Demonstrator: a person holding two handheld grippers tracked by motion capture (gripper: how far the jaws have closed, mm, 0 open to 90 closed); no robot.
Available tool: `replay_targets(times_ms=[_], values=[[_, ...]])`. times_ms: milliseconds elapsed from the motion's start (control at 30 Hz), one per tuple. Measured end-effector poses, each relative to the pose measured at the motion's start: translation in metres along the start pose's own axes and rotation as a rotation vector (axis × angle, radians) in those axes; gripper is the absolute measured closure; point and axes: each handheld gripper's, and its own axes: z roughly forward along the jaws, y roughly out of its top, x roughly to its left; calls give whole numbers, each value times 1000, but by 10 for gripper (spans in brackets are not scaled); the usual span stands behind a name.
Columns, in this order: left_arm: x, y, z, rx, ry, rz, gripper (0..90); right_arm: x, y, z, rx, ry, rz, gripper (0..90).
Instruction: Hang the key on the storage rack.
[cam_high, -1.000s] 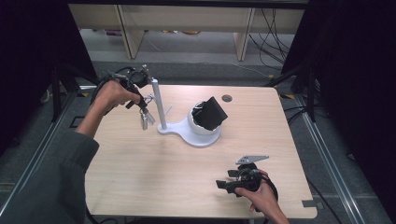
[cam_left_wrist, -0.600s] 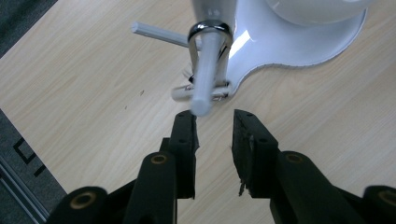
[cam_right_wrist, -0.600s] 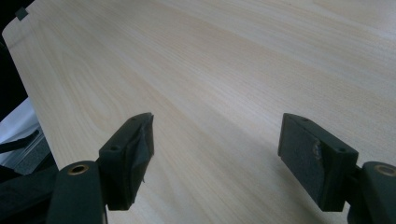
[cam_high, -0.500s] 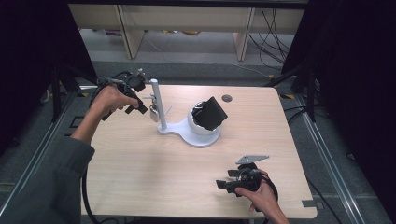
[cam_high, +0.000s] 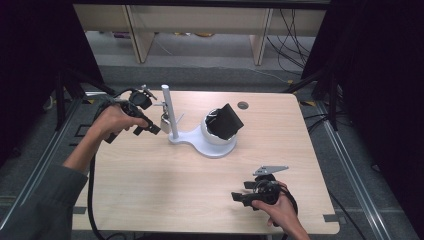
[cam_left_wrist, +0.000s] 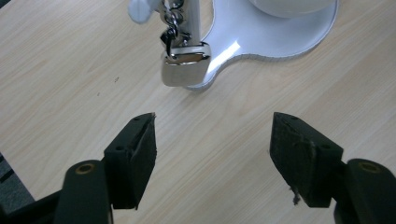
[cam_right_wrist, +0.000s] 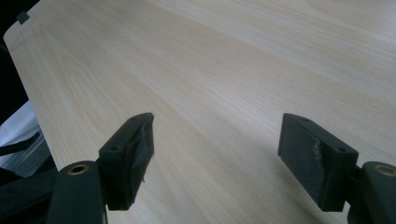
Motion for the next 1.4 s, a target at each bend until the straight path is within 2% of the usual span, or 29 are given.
replay_targets(times_ms=[100, 133, 167, 200, 233, 333, 433, 500, 600, 633, 667, 700, 767, 800, 867, 900, 1000, 1200, 1267, 1367, 1400], values=[[-4, -7, 1, -12, -4, 12, 299, 2, 0, 0, 2, -4, 8, 279], [-5, -9, 2, -18, -7, 14, 295, 0, 0, 0, -5, -1, -14, 279], [-5, -9, 2, -18, -7, 14, 294, 0, 0, 0, -5, -1, -14, 279], [-5, -11, 2, -10, -13, 21, 293, 1, 0, -1, 2, 0, 7, 279], [-6, -13, 3, -16, -13, 22, 293, 1, 0, -1, 2, 0, 7, 279], [-12, -22, 5, -36, -14, 31, 286, 0, 1, 0, -2, 4, -13, 279], [-17, -27, 7, -46, -13, 36, 281, 0, 1, 0, -3, 3, -13, 279], [-20, -31, 8, -51, -19, 53, 276, 1, 1, 1, -2, 2, -16, 279], [-29, -38, 9, -79, -25, 68, 269, 1, 2, 2, -3, 1, -17, 279], [-30, -40, 9, -84, -25, 88, 268, 0, 2, 2, -1, 3, -21, 279], [-37, -45, 11, -91, -40, 89, 266, 0, 2, 2, -1, 10, -18, 279], [-37, -45, 11, -91, -40, 89, 264, 0, 2, 2, -1, 10, -18, 279], [-46, -50, 13, -110, -49, 86, 258, 0, 1, 1, -9, -3, -16, 279], [-48, -51, 13, -115, -57, 101, 255, 1, 1, 1, -3, -5, 2, 279], [-50, -53, 13, -132, -59, 109, 255, 1, 1, 1, -2, -6, 2, 279], [-52, -54, 14, -141, -60, 114, 253, -1, 1, 1, -7, -10, -18, 279], [-62, -61, 18, -164, -63, 121, 247, -1, 2, 0, 0, -4, -23, 279], [-72, -70, 22, -179, -89, 119, 246, 0, 2, 1, -9, -6, -27, 279], [-76, -74, 24, -182, -95, 124, 244, 0, 1, 2, -4, 11, -2, 279], [-79, -76, 25, -180, -86, 131, 243, 0, 2, 2, -3, -8, -29, 279], [-82, -79, 27, -180, -83, 141, 243, 2, 2, 2, 4, -9, -20, 279]])
